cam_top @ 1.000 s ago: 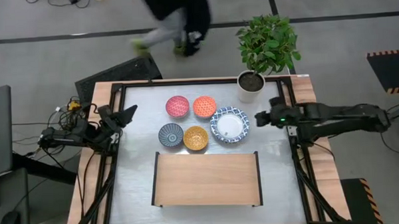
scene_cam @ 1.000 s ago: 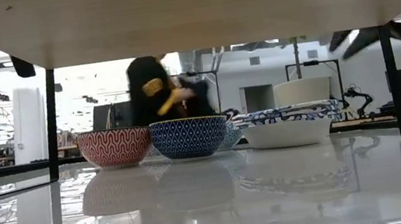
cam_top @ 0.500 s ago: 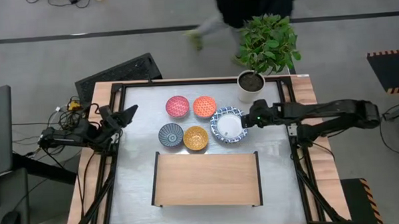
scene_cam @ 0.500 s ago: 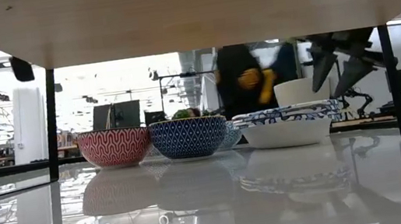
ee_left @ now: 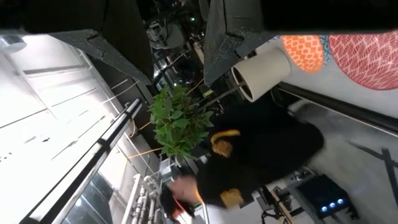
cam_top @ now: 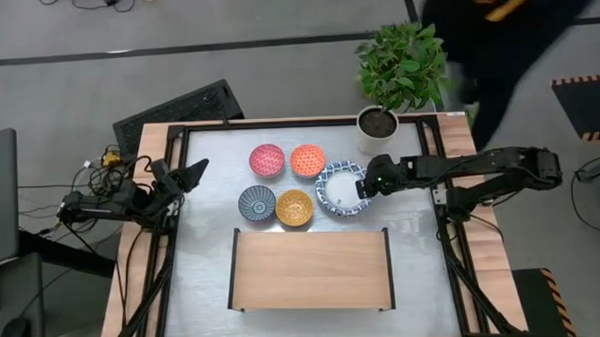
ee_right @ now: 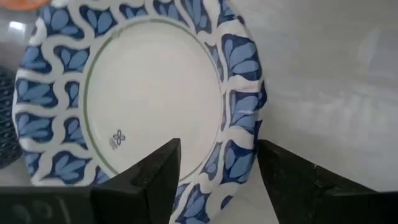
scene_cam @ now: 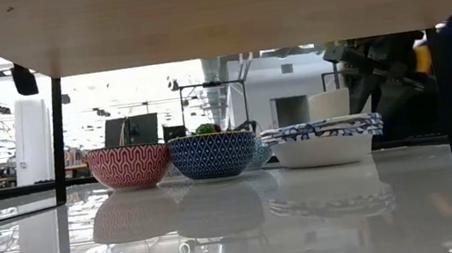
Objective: Place and stack bowls onto a shelf
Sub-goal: Put the white patterned bowl on the shelf
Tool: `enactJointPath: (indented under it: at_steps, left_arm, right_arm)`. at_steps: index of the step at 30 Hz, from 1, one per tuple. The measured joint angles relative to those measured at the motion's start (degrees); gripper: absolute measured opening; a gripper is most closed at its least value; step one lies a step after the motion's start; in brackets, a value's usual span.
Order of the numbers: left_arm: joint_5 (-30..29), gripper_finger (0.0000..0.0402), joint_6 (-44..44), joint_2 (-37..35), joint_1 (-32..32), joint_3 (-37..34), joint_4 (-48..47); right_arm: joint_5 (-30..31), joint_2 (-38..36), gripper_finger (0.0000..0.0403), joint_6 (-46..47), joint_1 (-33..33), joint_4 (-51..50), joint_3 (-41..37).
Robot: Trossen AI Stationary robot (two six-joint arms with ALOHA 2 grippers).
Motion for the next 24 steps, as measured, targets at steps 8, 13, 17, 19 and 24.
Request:
enactJointPath:
  at_steps: [8, 13, 17, 19, 24]
  left_arm:
    - [-0.1, 0.0128, -0.7, 0.0, 0.0, 0.0, -1.7]
    - [-0.2, 0.0128, -0.8, 0.0, 0.0, 0.0, -1.9]
    - [-0.2, 0.0128, -0.8, 0.0, 0.0, 0.0, -2.2]
    - [-0.2, 0.0128, -0.8, 0.0, 0.0, 0.0, -2.2]
    - [-0.7, 0.0128, -0.8, 0.0, 0.0, 0.0, -2.2]
  right_arm:
    - [-1.7, -0.6, 0.0207, 0.0, 0.0, 3.0, 0.0]
    - [-4.6, -0.6, 0.0193, -1.7, -0.1, 4.7, 0.0]
    - [-5.9, -0.6, 0.0181, -1.8, -0.1, 5.9, 0.0]
    - [-6.2, -0.6, 0.0173, -1.8, -0.1, 6.0, 0.0]
    - [-6.2, -0.6, 0.0147, -2.4, -0.1, 5.6, 1.6]
